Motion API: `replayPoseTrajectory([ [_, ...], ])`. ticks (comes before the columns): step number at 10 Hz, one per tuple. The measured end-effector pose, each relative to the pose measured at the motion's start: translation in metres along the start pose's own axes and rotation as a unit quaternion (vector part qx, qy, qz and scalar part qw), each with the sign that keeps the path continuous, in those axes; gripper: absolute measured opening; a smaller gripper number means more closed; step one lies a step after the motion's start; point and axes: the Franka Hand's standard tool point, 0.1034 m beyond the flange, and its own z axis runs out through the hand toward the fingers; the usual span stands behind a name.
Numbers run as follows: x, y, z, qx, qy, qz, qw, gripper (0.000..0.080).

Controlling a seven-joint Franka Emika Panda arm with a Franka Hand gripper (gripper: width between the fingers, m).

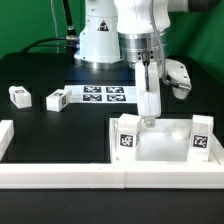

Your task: Assemble square table

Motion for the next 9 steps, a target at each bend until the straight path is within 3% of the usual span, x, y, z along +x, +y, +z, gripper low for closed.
replayPoseTrajectory([
  [2,0.000,-0.001,0.000,-0.051,0.009,-0.003,0.999,0.0648],
  [3,0.000,-0.004,0.000,-0.046,0.010,-0.004,0.999,0.0648],
  [7,0.000,-0.003,0.002,-0.048,0.011,-0.005,0.999,0.0648],
  [8,-0.004,-0.002,0.006,-0.034,0.034,-0.024,0.999,0.0648],
  [9,-0.017,0.010,0.017,-0.038,0.058,-0.051,0.996,0.0648],
])
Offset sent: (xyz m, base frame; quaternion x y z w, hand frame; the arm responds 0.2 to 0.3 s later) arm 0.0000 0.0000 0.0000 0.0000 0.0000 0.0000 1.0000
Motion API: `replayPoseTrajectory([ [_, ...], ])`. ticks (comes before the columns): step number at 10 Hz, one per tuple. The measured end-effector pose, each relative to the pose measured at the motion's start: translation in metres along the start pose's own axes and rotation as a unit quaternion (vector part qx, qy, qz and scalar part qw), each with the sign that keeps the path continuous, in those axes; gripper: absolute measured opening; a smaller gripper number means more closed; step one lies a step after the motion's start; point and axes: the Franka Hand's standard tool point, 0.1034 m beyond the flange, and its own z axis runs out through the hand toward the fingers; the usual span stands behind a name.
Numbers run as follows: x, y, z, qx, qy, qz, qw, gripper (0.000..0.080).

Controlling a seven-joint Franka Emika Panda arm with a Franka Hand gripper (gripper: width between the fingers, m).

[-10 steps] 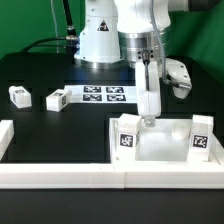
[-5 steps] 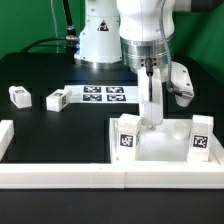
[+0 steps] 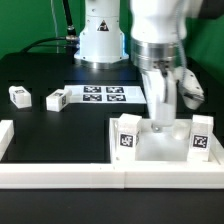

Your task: Assemble square table

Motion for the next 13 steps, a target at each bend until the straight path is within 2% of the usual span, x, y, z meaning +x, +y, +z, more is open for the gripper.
replayPoseTrajectory([
  [1,-0.004,0.001,0.004,-0.003,0.005,-0.007,1.000,0.0648],
  [3,-0.005,0.006,0.012,-0.026,0.021,-0.019,0.999,0.0648],
  [4,-0.004,0.006,0.012,-0.025,0.021,-0.020,0.999,0.0648],
  [5,0.001,0.001,0.012,0.002,0.016,-0.034,0.999,0.0648],
  [6,0.009,0.001,0.014,0.040,0.013,-0.035,0.999,0.0648],
  [7,0.012,0.004,0.018,0.054,0.015,-0.040,0.998,0.0648],
  [8,0.012,0.005,0.020,0.061,0.015,-0.043,0.997,0.0648],
  [11,0.011,0.007,0.022,0.049,0.012,-0.042,0.998,0.0648],
  [12,0.011,0.007,0.022,0.049,0.012,-0.042,0.998,0.0648],
  [13,0.011,0.007,0.023,0.049,0.013,-0.042,0.998,0.0526],
])
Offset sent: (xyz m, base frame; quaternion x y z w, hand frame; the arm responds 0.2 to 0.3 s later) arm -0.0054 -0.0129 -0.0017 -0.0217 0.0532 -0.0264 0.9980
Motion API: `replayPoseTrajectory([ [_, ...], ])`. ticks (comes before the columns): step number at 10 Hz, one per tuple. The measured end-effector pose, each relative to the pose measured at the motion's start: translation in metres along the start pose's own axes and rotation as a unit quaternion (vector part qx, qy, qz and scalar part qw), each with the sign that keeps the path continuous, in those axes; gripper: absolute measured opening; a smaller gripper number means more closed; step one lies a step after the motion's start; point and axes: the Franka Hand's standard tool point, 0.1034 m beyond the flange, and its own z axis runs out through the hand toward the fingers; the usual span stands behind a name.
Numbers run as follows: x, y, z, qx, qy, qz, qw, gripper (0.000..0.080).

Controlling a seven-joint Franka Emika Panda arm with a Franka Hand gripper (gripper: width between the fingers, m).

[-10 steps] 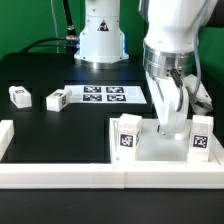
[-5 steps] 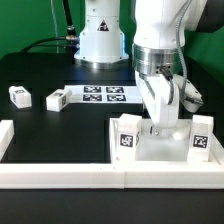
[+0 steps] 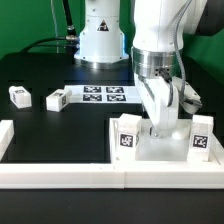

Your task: Assemble square table

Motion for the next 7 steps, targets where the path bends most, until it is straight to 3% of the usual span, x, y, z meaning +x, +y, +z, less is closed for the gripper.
replayPoseTrajectory([
  [1,0.0001,0.0001,0.0002,0.000,0.000,0.000,1.000,0.0392],
  [2,0.0001,0.0002,0.0003,0.000,0.000,0.000,1.000,0.0392],
  [3,0.0002,0.0003,0.0004,0.000,0.000,0.000,1.000,0.0196],
  [4,0.0007,0.0000,0.0002,0.000,0.000,0.001,1.000,0.0065],
  [7,0.0037,-0.0025,-0.0011,0.006,0.003,0.003,1.000,0.0058],
])
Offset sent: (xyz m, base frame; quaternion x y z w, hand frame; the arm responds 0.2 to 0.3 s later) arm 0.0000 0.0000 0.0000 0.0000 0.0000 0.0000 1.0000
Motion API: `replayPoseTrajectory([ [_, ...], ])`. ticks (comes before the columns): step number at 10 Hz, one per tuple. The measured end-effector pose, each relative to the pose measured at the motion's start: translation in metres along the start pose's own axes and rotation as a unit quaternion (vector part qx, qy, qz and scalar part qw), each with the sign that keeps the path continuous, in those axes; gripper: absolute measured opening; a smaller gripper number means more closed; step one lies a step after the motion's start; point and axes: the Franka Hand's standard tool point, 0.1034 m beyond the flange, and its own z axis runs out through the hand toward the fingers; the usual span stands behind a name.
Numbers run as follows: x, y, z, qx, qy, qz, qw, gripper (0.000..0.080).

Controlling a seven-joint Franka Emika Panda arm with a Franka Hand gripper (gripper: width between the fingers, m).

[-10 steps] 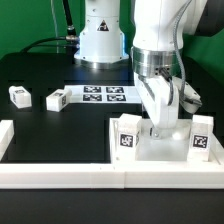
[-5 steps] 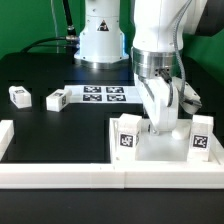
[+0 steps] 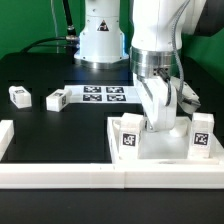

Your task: Assemble square table

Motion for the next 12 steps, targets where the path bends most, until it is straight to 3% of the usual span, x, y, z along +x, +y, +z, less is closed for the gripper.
replayPoseTrajectory([
  [6,0.000,0.000,0.000,0.000,0.000,0.000,1.000,0.0058],
  [7,0.006,-0.001,-0.001,0.011,0.004,-0.020,1.000,0.0058],
  [8,0.024,0.008,-0.003,0.032,0.012,-0.050,0.998,0.0058],
  [10,0.066,0.023,-0.002,0.058,0.041,-0.135,0.988,0.0054],
  [11,0.086,0.026,-0.003,0.068,0.052,-0.170,0.982,0.0054],
  [12,0.112,0.030,-0.006,0.066,0.051,-0.238,0.968,0.0054],
])
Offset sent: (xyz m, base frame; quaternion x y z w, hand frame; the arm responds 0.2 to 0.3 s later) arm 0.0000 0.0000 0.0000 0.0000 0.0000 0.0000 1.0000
